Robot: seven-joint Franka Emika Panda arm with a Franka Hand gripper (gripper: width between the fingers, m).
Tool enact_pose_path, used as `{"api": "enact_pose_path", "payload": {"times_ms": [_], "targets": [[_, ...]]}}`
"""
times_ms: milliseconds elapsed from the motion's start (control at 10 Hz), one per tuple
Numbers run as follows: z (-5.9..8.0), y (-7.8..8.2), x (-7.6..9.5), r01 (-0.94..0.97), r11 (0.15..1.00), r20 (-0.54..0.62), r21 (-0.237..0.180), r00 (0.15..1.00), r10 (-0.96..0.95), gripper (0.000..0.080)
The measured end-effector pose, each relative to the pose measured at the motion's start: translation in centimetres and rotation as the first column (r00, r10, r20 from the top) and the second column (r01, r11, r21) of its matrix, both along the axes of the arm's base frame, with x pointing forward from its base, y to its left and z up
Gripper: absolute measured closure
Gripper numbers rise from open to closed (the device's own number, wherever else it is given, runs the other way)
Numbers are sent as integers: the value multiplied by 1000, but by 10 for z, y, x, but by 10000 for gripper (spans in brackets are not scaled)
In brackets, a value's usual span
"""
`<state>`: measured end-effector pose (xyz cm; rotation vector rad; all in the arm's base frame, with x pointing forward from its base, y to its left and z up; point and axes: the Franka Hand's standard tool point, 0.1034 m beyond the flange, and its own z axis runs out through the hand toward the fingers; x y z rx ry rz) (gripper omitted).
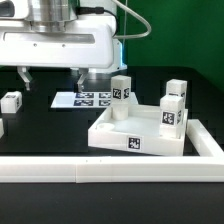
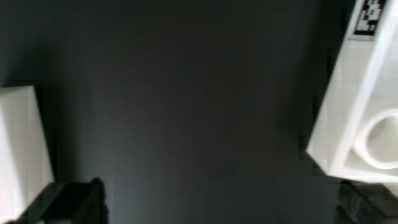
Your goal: Assemble square table
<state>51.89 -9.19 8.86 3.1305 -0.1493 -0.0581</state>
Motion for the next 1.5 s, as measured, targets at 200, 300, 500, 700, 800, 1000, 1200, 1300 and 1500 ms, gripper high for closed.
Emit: {"api": "enact_pose_path", "payload": {"times_ms": [200, 300, 500, 700, 800, 1000, 1200, 1300, 1500], "targets": [[0, -1, 0, 2, 1000, 0, 0, 1000, -2, 150], [-1, -1, -1, 14, 1000, -2, -4, 1000, -14, 150], [-11, -12, -24, 71, 997, -28, -17, 997, -72, 150], [-19, -41, -51, -2, 1000, -37, -22, 999, 1, 150], [-21, -57, -58, -54, 998, -42, -20, 998, 53, 150], [-24, -85, -69, -165, 986, -49, -10, 985, 165, 150], [-24, -87, -71, -162, 987, -51, -8, 985, 162, 150], [-24, -87, -71, -163, 987, -51, -8, 985, 162, 150], [-26, -87, -74, -167, 986, -56, -6, 985, 166, 150]]}}
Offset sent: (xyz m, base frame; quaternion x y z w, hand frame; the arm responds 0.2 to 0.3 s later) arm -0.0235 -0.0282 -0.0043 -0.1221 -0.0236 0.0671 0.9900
